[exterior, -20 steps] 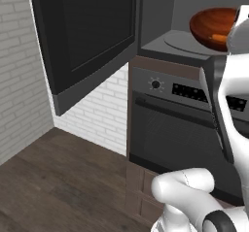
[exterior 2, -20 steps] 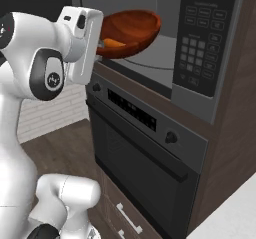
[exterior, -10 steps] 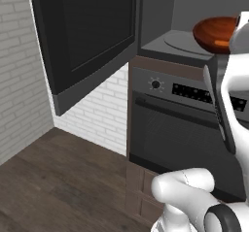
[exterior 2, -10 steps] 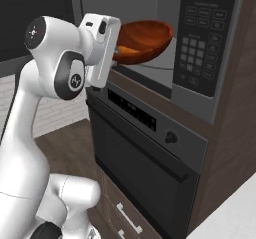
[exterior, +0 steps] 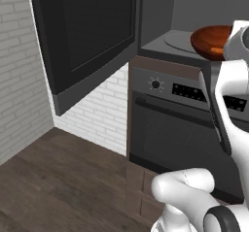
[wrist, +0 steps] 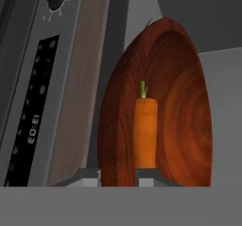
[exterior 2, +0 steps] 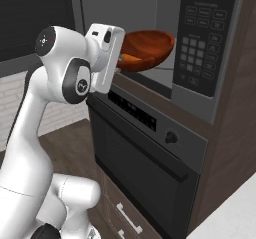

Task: Pick the carrot from the sink and place it in the bowl. Then pick the bowl and place it in the microwave. Then close the microwave door and press the start button.

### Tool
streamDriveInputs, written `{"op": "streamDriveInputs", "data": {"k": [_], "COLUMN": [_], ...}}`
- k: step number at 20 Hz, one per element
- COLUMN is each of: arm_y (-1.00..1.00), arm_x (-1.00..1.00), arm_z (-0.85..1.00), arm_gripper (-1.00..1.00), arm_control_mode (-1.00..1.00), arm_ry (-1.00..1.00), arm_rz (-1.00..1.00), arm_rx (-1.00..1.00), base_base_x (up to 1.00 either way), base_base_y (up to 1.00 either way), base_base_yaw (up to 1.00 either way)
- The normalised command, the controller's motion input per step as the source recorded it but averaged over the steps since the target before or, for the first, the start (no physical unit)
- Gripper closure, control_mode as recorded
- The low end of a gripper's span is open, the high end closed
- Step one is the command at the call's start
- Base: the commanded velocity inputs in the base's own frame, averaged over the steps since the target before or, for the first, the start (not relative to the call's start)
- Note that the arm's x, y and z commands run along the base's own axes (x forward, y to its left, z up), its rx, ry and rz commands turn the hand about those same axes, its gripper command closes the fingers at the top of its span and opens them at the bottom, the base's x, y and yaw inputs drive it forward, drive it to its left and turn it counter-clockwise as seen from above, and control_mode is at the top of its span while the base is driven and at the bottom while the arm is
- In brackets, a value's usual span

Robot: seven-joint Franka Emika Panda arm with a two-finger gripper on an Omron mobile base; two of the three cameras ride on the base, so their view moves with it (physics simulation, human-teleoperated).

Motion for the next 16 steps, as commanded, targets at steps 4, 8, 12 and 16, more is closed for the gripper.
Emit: {"op": "streamDriveInputs", "data": {"k": [4, 8, 12, 16], "arm_y": [-0.01, -0.05, -0.02, -0.01], "arm_x": [0.24, 0.37, 0.36, 0.34], "arm_z": [0.05, 0.23, 0.32, 0.19], "arm_gripper": [1.0, 1.0, 1.0, 1.0], "arm_control_mode": [-1.0, -1.0, -1.0, -1.0], "arm_ry": [-0.01, 0.0, 0.0, 0.0], "arm_rz": [-0.03, -0.01, 0.0, 0.0], "arm_rx": [0.0, 0.0, 0.0, 0.0], "base_base_x": [0.0, 0.0, 0.0, 0.0], "base_base_y": [0.0, 0.0, 0.0, 0.0], "base_base_yaw": [0.0, 0.0, 0.0, 0.0]}}
